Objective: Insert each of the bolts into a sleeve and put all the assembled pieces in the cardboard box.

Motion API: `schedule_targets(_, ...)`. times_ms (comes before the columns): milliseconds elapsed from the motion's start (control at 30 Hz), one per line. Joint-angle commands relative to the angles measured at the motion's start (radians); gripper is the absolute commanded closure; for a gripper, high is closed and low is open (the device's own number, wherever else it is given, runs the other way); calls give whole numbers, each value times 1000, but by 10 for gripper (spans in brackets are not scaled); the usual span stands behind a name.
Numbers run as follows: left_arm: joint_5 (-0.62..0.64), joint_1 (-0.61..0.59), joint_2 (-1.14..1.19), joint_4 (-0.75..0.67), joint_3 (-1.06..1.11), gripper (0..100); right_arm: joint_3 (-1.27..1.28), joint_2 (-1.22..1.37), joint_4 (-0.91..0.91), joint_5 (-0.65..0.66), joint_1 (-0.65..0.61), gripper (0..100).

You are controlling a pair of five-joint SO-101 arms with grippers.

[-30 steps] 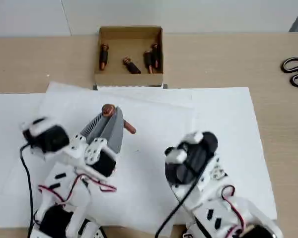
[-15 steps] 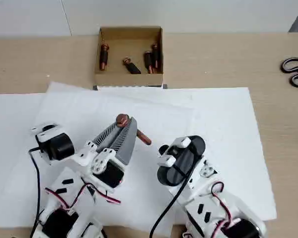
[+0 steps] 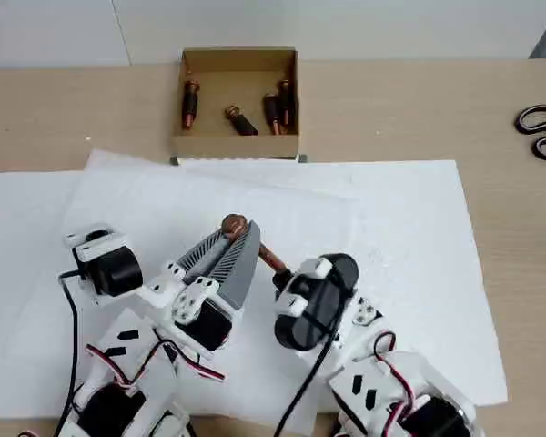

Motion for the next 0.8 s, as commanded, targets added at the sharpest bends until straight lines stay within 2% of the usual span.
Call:
schedule_targets(0,9,8,-17,-25,-59,995,-5,-7,-31,9,-8,995)
schedule_targets(233,8,8,-17,-17,-62,995,-5,-8,-33,9,39,995)
schedule_targets(433,8,81,-17,107,-113,995,-9,-8,-35,9,42,995)
schedule_targets(600,8,95,-14,164,-110,994,-9,-2,-96,9,42,995)
schedule_targets(767,8,87,-15,133,-114,994,-8,-8,-48,8,42,995)
